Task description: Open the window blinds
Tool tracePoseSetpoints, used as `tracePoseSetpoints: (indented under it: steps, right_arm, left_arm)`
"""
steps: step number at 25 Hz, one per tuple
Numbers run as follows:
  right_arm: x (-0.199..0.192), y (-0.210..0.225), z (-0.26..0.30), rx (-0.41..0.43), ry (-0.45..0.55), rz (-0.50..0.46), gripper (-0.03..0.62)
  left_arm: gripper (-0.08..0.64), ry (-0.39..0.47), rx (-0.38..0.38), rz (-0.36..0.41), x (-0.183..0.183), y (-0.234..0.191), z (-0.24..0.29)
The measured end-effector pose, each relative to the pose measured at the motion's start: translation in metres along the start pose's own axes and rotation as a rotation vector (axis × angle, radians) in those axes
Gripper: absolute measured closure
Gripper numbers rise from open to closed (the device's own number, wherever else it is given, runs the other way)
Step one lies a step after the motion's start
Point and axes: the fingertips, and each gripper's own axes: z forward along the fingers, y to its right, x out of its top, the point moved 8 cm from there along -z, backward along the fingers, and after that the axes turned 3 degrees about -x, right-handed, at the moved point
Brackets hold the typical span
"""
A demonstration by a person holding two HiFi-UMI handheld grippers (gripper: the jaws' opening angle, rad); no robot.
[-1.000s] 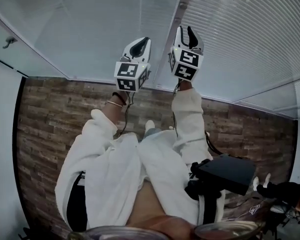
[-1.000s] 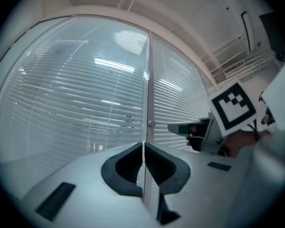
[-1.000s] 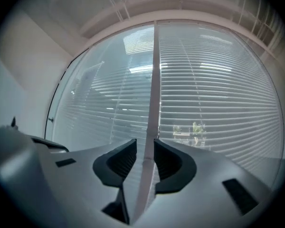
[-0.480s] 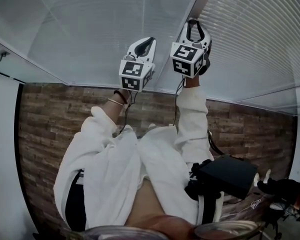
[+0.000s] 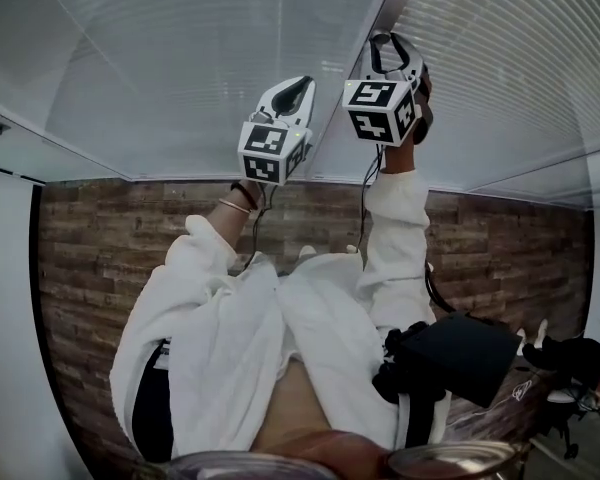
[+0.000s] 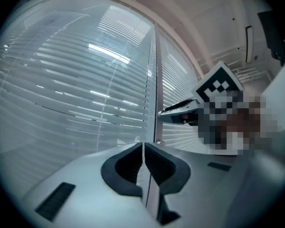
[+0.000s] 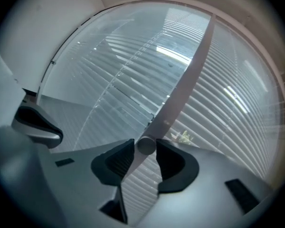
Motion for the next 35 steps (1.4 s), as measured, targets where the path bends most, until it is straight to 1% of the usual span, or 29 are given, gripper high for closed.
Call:
tracePoseSetpoints:
  steps: [2, 5, 6, 8, 9, 10, 11, 12, 15, 16, 17, 18, 19, 22, 23, 24, 25, 26, 27, 28, 29, 31, 32, 33, 34, 35]
  right_arm:
    - [-0.001, -0.002, 0.003, 0.003, -0.013, -0.037, 0.422]
    - [-0.002, -0.003, 0.01, -0.049, -0.007, -0.097, 0.424]
    - [-0.002, -0.003, 0.011, -0.054, 0.003, -0.099, 0.457]
    - [-0.002, -0.003, 0.011, -0.049, 0.015, -0.069, 0.459]
    - [-0.003, -0.001, 0.01, -0.042, 0.023, -0.017, 0.46]
    - [-0.004, 0.002, 0.01, -0.032, 0.038, 0.079, 0.46]
    - [-0.007, 0.006, 0.011, -0.018, 0.061, 0.223, 0.462]
    - [-0.012, 0.009, 0.012, 0.001, 0.088, 0.411, 0.462]
    - [-0.029, 0.014, 0.012, 0.069, 0.172, 1.074, 0.463]
    - [-0.032, 0.014, 0.012, 0.081, 0.19, 1.221, 0.463]
    - [-0.033, 0.014, 0.012, 0.084, 0.196, 1.263, 0.463]
    - [-0.031, 0.014, 0.012, 0.076, 0.183, 1.18, 0.462]
    - [-0.029, 0.013, 0.012, 0.061, 0.151, 0.992, 0.462]
    - [-0.018, 0.001, 0.013, -0.029, 0.007, 0.219, 0.462]
    - [-0.016, -0.003, 0.015, -0.071, -0.026, -0.009, 0.462]
    - [-0.015, -0.007, 0.017, -0.107, -0.045, -0.184, 0.462]
    - [-0.015, -0.009, 0.018, -0.128, -0.053, -0.287, 0.462]
    - [-0.014, -0.009, 0.019, -0.128, -0.051, -0.306, 0.462]
    - [-0.014, -0.007, 0.018, -0.112, -0.041, -0.249, 0.465]
    - [-0.015, -0.005, 0.017, -0.085, -0.022, -0.128, 0.469]
    - [-0.017, -0.002, 0.016, -0.052, 0.002, 0.04, 0.472]
    - [-0.026, 0.002, 0.016, 0.012, 0.061, 0.447, 0.476]
    - [-0.03, 0.003, 0.018, 0.03, 0.086, 0.614, 0.476]
    - [-0.032, 0.003, 0.018, 0.029, 0.099, 0.692, 0.476]
    - [-0.031, 0.003, 0.018, 0.001, 0.096, 0.647, 0.476]
    - [-0.027, 0.001, 0.016, -0.052, 0.077, 0.483, 0.474]
  left_arm:
    - [0.558, -0.003, -0.004, 0.0, -0.002, 0.0, 0.001]
    - [0.558, -0.011, -0.008, 0.005, -0.004, 0.003, 0.006]
    - [0.558, -0.01, -0.007, 0.01, -0.004, 0.004, 0.007]
    - [0.558, -0.01, -0.002, 0.014, -0.003, 0.004, 0.006]
    - [0.558, -0.008, 0.001, 0.013, -0.003, 0.003, 0.005]
    - [0.557, -0.004, 0.004, 0.012, -0.003, 0.001, 0.006]
    - [0.558, -0.001, 0.007, 0.012, -0.003, 0.0, 0.006]
    - [0.557, 0.001, 0.011, 0.012, -0.003, -0.002, 0.005]
    - [0.557, -0.002, 0.016, 0.015, -0.006, -0.006, 0.0]
    - [0.558, -0.005, 0.013, 0.015, -0.008, -0.008, 0.0]
    - [0.558, -0.006, 0.01, 0.014, -0.008, -0.009, -0.001]
    - [0.557, -0.007, 0.009, 0.012, -0.008, -0.01, -0.001]
    - [0.558, -0.007, 0.007, 0.012, -0.006, -0.01, -0.001]
    - [0.558, -0.006, -0.005, 0.015, -0.004, -0.012, 0.002]
    - [0.558, -0.004, -0.012, 0.014, -0.005, -0.013, 0.004]
    - [0.558, -0.002, -0.019, 0.01, -0.006, -0.013, 0.006]
    - [0.558, -0.003, -0.026, 0.005, -0.007, -0.012, 0.008]
    - [0.558, -0.003, -0.033, 0.001, -0.008, -0.011, 0.01]
    - [0.558, -0.002, -0.04, -0.002, -0.009, -0.008, 0.01]
    - [0.557, -0.001, -0.045, -0.003, -0.009, -0.005, 0.011]
    - [0.558, -0.002, -0.049, -0.002, -0.009, -0.003, 0.011]
    - [0.558, -0.006, -0.057, 0.001, -0.01, 0.001, 0.012]
    - [0.557, -0.009, -0.059, 0.002, -0.011, 0.001, 0.012]
    - [0.558, -0.011, -0.057, 0.002, -0.011, 0.0, 0.012]
    - [0.558, -0.011, -0.054, 0.002, -0.01, -0.001, 0.011]
    - [0.558, -0.01, -0.052, 0.003, -0.01, -0.003, 0.01]
